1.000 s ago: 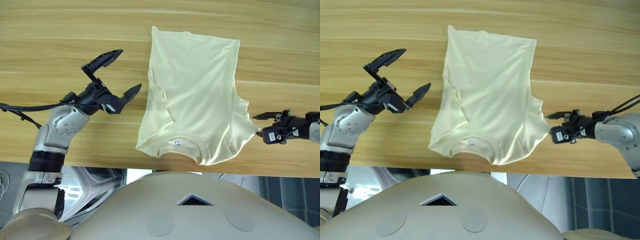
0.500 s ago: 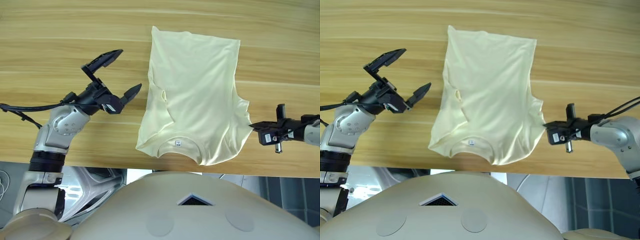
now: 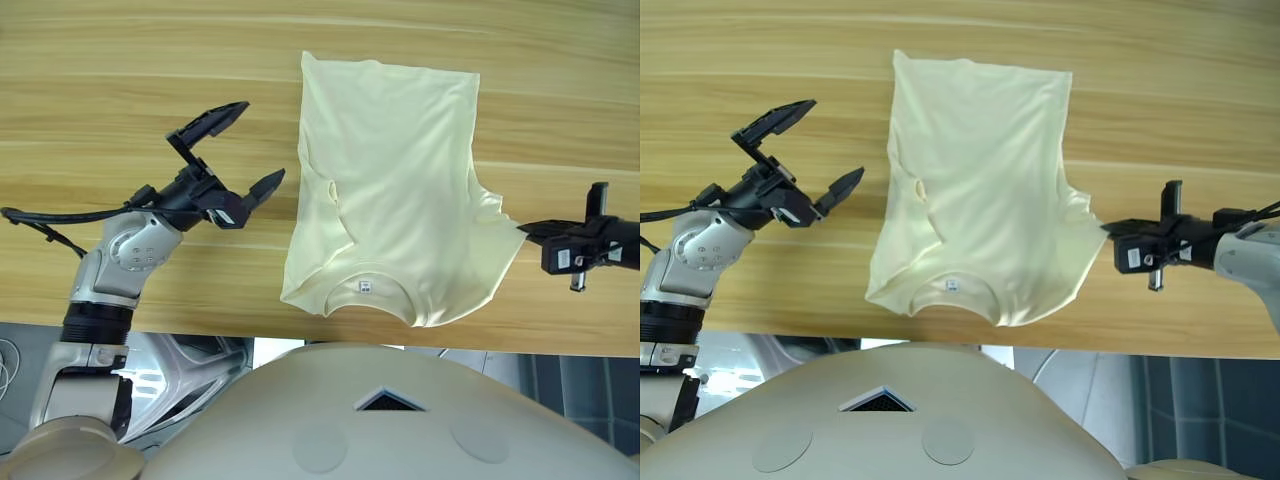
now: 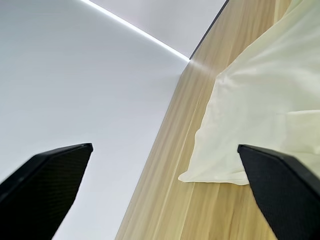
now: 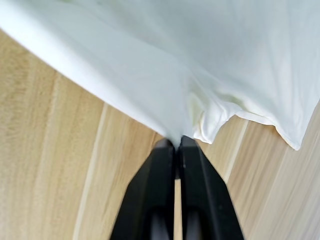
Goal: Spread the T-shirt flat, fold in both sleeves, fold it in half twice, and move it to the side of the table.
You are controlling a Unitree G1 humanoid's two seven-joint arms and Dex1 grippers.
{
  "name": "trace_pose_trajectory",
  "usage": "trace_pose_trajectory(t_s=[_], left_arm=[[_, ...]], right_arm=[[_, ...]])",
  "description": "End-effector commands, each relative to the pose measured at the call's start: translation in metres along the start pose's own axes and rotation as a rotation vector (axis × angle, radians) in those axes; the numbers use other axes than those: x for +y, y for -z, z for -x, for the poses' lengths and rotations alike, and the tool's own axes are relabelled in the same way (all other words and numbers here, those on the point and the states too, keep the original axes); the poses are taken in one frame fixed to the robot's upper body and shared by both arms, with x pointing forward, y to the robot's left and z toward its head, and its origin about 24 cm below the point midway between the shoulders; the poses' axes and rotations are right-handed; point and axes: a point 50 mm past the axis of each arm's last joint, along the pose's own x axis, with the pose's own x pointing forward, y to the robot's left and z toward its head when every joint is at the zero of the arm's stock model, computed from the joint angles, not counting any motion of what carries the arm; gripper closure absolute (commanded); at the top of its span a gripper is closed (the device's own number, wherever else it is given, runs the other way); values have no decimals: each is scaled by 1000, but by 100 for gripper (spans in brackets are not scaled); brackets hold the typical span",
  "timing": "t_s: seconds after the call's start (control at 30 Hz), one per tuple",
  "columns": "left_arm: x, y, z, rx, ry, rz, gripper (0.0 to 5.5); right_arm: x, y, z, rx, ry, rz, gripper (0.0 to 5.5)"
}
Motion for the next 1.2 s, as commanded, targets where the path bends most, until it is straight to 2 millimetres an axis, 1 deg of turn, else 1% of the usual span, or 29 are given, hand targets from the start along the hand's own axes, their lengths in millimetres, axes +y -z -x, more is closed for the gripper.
trace_pose_trajectory(t_s=[0.03,0.13,0.2,0.43,0.53,0.6,0.7,0.8,0.93,1.03,1.2], left_arm=[[-1,-1,-1,-4,16,-1,10],[-1,-1,-2,-4,20,-1,10],[-1,0,-1,-1,21,-1,10],[-4,-1,-2,-2,29,1,10],[-6,-1,-2,-2,34,7,10],[-8,-1,-1,1,38,11,10],[-9,-2,0,-1,42,14,10],[-9,-2,0,0,44,15,10],[-11,-3,0,2,47,19,10],[-11,-3,1,2,50,19,10],[-11,-4,2,4,53,22,10]], right_arm=[[-8,-10,-6,-22,-25,52,549],[-6,-19,-16,-59,-61,78,549],[-8,-25,-21,-79,-66,104,549],[-26,-42,-30,-123,-52,210,549],[-34,-45,-30,-126,-36,236,549],[-41,-46,-35,-116,-25,252,549],[-46,-43,-45,-65,-22,278,549],[-50,-48,-51,-75,-42,311,549],[-47,-58,-62,-105,-101,358,549],[-42,-65,-67,-131,-144,383,549],[-31,-82,-60,-237,-210,399,549]])
